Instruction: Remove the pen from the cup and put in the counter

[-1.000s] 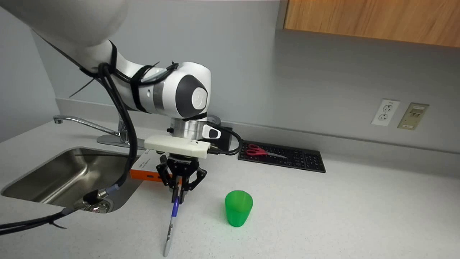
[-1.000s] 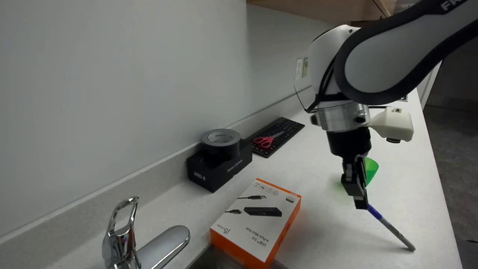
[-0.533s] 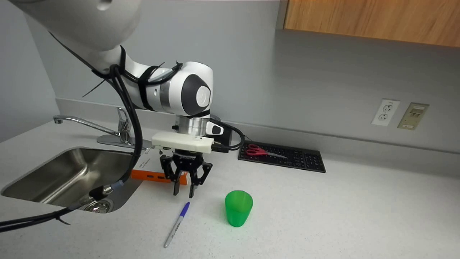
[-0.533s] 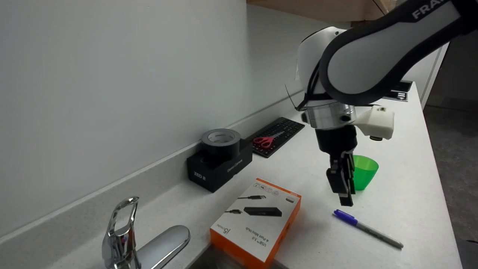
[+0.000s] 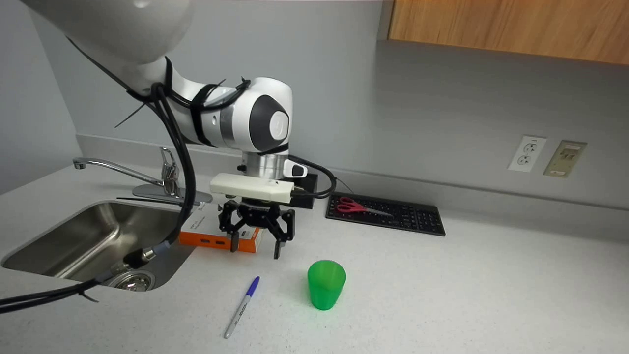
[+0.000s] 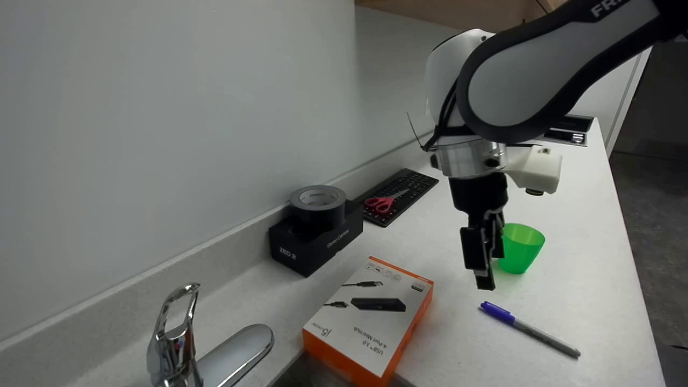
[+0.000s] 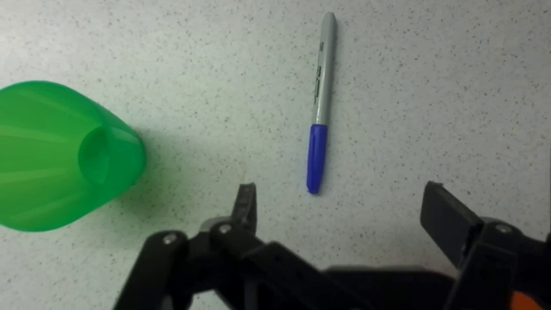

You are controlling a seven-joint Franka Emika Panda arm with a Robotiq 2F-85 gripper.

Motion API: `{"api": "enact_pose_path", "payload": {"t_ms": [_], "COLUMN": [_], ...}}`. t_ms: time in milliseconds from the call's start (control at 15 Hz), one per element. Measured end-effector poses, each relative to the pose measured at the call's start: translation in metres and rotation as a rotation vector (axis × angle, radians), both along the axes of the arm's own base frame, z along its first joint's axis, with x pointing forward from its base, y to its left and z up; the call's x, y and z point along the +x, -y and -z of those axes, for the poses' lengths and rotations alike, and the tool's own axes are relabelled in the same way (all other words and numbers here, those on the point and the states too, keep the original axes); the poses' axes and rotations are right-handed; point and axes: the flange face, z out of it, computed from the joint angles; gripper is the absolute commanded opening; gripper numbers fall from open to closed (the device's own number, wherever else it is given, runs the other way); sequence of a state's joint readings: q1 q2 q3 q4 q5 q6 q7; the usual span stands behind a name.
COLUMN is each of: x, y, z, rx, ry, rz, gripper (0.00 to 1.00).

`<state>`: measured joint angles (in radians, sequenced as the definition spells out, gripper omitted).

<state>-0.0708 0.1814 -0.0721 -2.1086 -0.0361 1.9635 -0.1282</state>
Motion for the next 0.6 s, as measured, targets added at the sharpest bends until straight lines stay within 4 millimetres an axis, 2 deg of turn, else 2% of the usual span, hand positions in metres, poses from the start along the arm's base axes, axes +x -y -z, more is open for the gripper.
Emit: {"api": "enact_pose_path", "payload": {"t_ms": [600], "x": [0.0025], "y": [0.0010], "z": [-0.0030], "rx": [-0.012], "ry": [0.008], "rz": [0.003], "gripper": [1.00]}}
